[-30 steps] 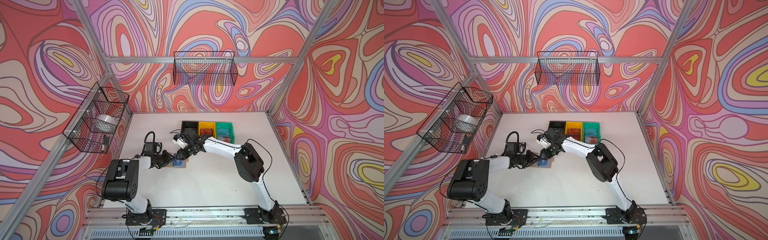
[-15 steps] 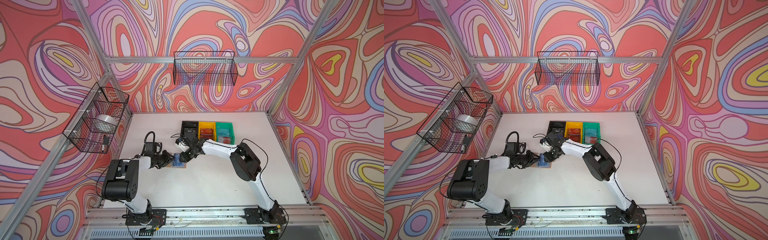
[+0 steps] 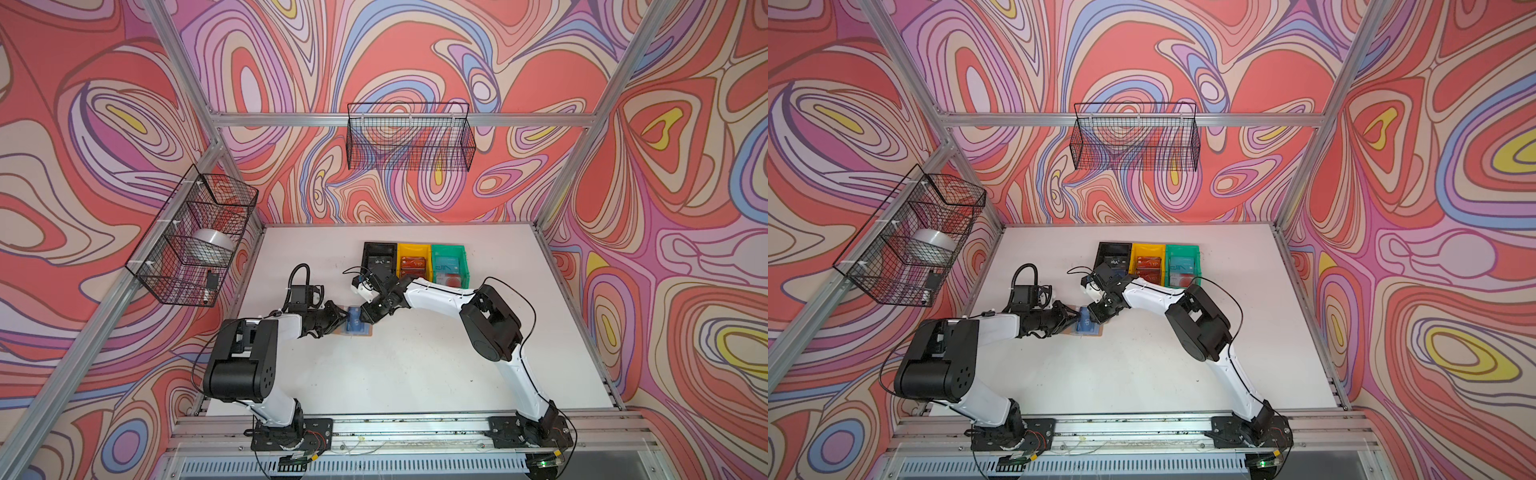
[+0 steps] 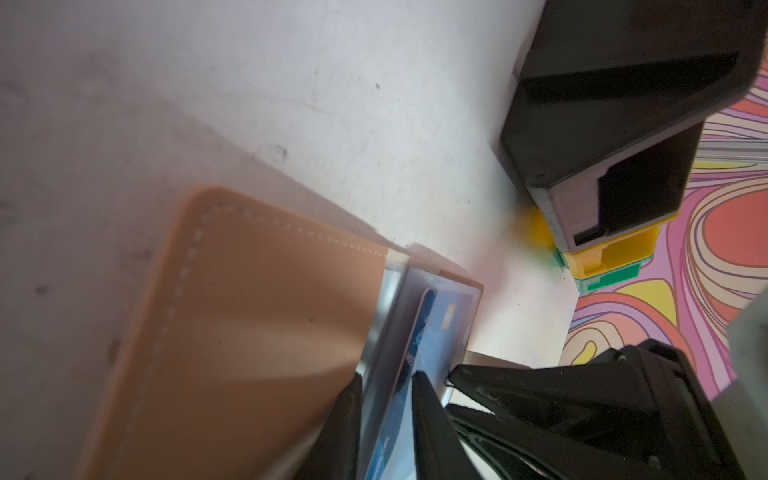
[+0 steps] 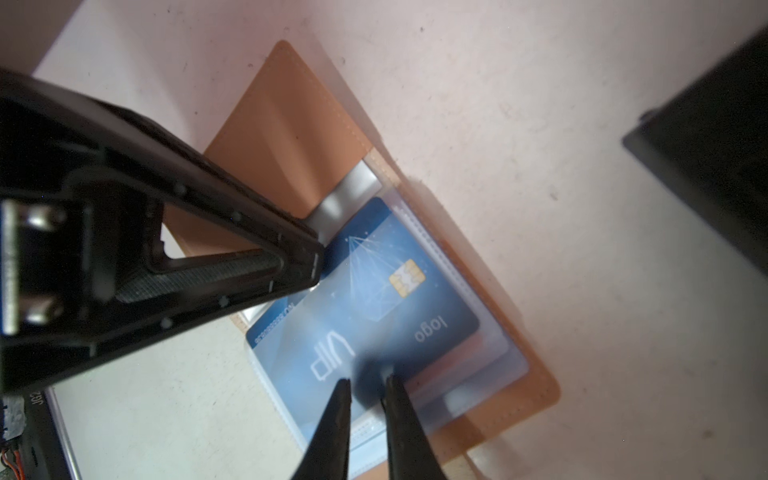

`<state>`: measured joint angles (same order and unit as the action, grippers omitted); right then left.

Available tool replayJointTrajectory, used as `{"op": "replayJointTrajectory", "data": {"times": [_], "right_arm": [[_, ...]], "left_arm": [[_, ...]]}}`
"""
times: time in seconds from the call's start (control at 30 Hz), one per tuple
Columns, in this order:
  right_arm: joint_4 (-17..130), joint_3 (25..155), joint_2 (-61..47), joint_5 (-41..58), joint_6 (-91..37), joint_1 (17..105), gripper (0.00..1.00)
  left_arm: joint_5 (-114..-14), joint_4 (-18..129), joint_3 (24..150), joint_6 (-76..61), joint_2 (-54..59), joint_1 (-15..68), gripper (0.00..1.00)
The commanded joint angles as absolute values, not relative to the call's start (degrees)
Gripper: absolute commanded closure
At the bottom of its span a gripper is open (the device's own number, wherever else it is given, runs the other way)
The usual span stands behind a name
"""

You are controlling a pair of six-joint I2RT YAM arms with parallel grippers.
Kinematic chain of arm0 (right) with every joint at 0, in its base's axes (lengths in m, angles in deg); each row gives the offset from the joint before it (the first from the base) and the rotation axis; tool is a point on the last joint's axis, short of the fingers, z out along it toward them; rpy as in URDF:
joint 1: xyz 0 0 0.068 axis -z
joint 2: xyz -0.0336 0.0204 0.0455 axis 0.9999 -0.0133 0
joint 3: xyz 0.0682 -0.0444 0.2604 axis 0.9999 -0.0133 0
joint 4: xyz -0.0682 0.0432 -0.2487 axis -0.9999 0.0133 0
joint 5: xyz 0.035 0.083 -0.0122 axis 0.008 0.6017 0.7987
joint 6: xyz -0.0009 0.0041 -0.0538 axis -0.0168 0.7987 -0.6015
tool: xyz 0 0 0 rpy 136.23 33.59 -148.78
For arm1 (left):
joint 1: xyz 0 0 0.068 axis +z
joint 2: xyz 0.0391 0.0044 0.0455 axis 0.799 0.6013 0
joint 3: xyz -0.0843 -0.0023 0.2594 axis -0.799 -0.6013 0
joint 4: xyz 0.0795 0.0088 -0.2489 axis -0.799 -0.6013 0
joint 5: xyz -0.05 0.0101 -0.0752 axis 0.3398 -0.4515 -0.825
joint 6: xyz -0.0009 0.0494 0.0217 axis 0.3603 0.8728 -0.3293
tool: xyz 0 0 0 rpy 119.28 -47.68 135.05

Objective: Take the credit cards out of the card holder

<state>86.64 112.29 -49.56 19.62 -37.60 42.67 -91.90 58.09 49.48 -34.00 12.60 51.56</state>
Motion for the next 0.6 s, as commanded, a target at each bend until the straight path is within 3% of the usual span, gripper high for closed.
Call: {"op": "replayJointTrajectory", "data": {"times": [0.0, 0.57], "right_arm": [[89.18, 110.25, -52.71, 17.42, -37.76, 43.27, 0.81], [90.42, 110.51, -53.46, 17.51, -37.80, 43.60, 0.81]], "left_arm": [[-91.55, 58.62, 48.56, -34.51, 14.84, 51.37, 0.75], [-92.38, 58.89, 48.66, -33.63, 16.73, 51.45, 0.91]]}}
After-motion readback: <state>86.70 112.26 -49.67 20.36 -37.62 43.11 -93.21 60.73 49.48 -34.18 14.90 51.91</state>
